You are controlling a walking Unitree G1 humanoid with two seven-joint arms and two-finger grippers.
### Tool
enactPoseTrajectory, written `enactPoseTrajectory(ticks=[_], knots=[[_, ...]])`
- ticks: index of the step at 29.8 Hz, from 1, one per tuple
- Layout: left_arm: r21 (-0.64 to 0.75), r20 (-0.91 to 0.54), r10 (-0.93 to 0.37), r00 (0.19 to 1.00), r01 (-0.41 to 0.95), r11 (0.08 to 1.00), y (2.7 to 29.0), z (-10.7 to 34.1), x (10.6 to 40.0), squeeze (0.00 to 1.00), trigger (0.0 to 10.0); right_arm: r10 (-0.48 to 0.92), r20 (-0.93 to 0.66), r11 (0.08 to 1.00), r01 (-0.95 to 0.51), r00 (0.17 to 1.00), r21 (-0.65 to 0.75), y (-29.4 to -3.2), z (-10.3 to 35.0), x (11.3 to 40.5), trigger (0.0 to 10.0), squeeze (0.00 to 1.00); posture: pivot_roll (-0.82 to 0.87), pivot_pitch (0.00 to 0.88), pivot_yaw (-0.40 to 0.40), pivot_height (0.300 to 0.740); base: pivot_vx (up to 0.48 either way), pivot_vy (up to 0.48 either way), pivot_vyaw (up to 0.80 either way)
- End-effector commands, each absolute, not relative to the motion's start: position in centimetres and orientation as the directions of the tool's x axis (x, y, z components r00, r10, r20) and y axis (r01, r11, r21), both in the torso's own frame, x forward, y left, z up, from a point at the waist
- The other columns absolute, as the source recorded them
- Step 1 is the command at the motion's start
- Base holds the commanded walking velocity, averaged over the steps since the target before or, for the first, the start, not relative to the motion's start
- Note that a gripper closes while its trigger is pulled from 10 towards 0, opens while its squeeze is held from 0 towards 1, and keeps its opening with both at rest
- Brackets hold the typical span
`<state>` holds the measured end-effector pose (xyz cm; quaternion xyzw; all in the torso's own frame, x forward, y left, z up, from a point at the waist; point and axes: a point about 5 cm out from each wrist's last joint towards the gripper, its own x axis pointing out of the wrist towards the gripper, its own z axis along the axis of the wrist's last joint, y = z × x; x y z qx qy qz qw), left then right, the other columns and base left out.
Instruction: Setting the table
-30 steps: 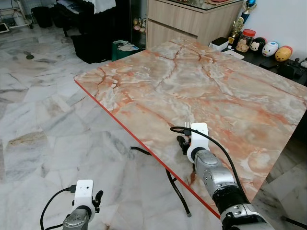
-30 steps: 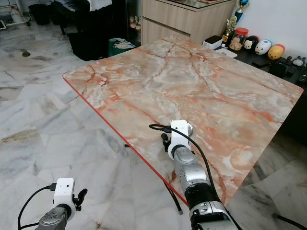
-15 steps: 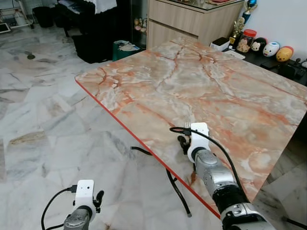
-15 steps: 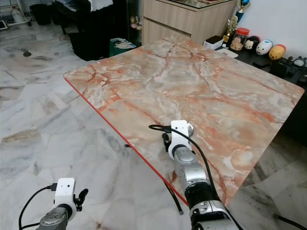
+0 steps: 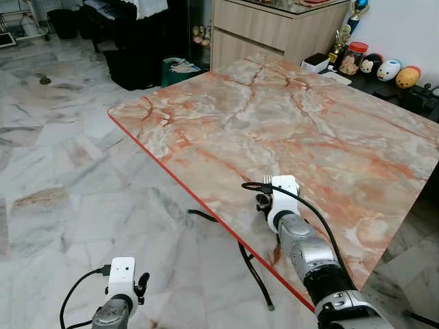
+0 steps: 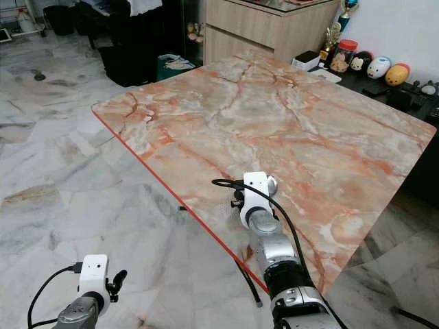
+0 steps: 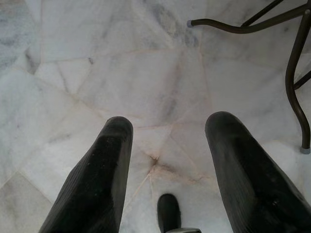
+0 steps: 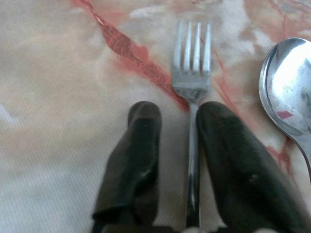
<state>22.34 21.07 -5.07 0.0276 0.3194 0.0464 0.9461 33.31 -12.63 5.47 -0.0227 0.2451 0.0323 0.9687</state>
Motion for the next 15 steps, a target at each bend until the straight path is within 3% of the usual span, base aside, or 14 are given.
enactPoseTrajectory(ticks=[1,15], knots=[[0.088,-0.609,0.103,0.786,-0.062,0.994,20.98,-5.17,22.28,0.0,10.0,0.025,-0.478,0.997,-0.058,0.878,-0.055,-13.22,5.47,33.31,0.0,0.0,-0.01,0.0,-0.056,0.74,0.0,0.0,0.0],[0.092,-0.616,0.106,0.781,-0.062,0.994,21.06,-5.24,22.19,0.0,10.0,0.029,-0.47,0.994,-0.075,0.882,-0.08,-13.07,5.49,33.35,0.0,0.0,-0.01,0.0,-0.054,0.74,0.0,0.0,0.0]])
